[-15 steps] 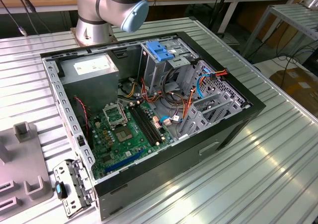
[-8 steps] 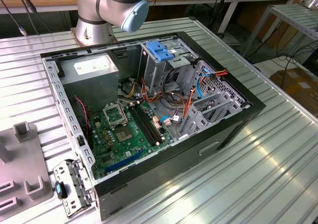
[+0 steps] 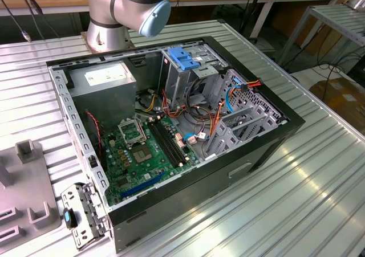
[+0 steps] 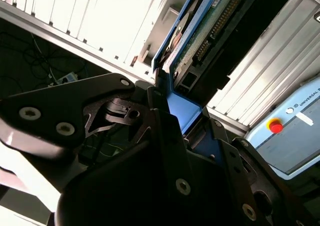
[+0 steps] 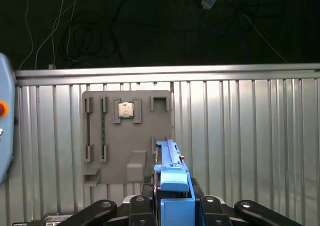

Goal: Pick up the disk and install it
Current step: 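Pick up the disk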

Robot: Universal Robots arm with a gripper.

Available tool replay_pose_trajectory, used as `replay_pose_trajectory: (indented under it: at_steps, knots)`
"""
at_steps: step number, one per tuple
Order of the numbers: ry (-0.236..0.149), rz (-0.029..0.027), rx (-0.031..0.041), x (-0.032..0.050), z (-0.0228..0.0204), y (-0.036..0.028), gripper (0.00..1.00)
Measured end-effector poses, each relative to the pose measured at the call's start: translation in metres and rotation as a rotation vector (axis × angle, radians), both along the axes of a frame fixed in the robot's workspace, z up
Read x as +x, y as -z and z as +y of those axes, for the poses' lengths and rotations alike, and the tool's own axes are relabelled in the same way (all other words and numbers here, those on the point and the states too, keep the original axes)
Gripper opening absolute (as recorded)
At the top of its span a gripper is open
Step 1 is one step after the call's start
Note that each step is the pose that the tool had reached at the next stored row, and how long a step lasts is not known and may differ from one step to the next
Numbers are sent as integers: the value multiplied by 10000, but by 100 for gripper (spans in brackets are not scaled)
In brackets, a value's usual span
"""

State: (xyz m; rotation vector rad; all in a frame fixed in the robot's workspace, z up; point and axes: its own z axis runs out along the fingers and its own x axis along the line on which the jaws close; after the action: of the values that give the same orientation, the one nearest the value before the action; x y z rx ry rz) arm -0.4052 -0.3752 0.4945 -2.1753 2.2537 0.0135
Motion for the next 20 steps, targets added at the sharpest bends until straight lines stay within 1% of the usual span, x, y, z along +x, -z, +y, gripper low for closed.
replay_pose_trajectory:
  at_steps: [20]
  knots:
    - [1, -1, 1, 133, 0, 1, 37]
